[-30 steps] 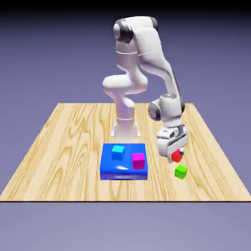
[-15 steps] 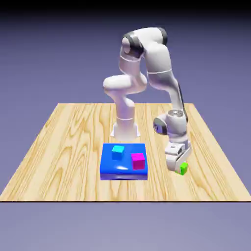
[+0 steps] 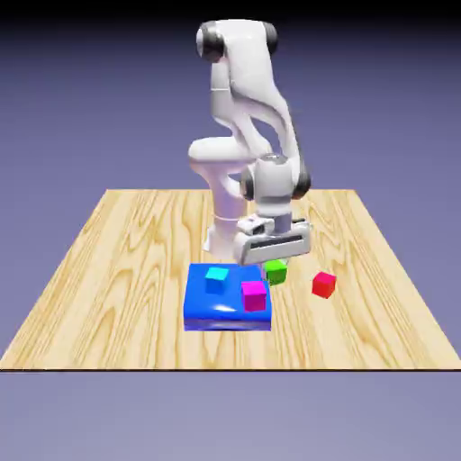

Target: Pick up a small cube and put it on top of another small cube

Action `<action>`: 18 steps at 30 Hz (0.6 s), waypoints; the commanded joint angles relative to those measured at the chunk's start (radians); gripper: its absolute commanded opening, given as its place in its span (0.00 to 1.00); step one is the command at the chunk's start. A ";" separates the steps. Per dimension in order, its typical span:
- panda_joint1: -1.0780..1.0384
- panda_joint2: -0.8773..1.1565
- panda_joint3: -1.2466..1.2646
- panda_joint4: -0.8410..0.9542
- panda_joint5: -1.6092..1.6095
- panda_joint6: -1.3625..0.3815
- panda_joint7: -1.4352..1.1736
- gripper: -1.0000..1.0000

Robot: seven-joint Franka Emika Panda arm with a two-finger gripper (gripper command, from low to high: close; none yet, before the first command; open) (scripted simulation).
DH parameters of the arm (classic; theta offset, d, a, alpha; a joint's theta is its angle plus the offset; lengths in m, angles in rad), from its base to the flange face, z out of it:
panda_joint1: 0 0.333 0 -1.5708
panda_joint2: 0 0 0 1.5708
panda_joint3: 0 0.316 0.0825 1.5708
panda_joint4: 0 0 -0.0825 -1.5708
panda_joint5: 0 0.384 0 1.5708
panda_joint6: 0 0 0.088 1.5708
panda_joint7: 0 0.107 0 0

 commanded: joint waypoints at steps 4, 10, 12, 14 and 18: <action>-0.064 -0.145 -0.054 -0.066 -0.008 -0.075 0.086 0.00; -0.155 -0.352 -0.131 -0.161 -0.019 -0.182 0.210 0.00; -0.158 -0.316 -0.129 -0.161 -0.021 -0.145 0.212 0.00; -0.164 -0.244 -0.125 -0.163 -0.026 -0.071 0.215 0.00; -0.177 -0.099 -0.117 -0.165 -0.035 0.076 0.222 0.00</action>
